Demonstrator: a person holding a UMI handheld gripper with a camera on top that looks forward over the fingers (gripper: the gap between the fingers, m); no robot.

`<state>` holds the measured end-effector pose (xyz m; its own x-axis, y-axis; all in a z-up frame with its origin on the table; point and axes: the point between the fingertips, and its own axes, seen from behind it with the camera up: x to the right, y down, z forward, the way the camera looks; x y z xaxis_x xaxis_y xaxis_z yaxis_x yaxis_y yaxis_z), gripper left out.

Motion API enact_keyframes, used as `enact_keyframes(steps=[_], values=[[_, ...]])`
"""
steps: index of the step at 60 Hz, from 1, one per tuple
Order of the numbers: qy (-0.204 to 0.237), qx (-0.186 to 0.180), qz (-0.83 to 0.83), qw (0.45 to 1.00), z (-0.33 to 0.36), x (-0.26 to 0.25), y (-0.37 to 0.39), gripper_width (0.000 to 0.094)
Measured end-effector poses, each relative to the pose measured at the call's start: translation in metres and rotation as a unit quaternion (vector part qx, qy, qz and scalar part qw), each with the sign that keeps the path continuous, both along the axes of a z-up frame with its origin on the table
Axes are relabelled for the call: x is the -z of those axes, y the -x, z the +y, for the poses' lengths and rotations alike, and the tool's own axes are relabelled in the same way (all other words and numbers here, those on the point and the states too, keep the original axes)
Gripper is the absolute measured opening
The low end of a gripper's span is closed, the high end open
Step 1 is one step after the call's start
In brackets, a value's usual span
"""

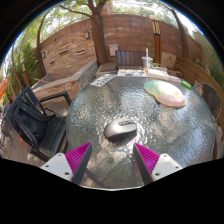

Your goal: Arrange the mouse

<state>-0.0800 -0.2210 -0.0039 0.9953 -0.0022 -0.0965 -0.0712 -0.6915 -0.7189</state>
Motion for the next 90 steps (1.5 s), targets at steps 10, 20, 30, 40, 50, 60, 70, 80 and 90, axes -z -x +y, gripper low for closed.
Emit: enact_keyframes(steps=[10, 20, 30, 40, 50, 60, 70, 80, 90], values=[[0.006, 0.029, -0.012, 1.000, 0.057, 0.008, 0.001, 0.0847], [0.016, 0.034, -0.024, 0.999, 0.094, 0.016, 0.007, 0.0807], [0.022, 0.024, -0.056, 0.998, 0.105, 0.017, 0.003, 0.0482], [0.037, -0.006, -0.057, 0.998, 0.107, 0.014, 0.012, 0.0393], [-0.022, -0.057, -0.052, 0.997, 0.135, -0.052, 0.032, 0.0367], [-0.143, -0.056, -0.029, 0.988, 0.204, -0.180, -0.002, 0.0368], [-0.182, 0.011, -0.052, 0.982, 0.275, -0.214, -0.129, 0.0368], [-0.080, 0.047, -0.066, 0.994, 0.296, -0.098, -0.249, 0.0365], [0.001, 0.040, -0.050, 0.998, 0.286, -0.007, -0.286, 0.0433]])
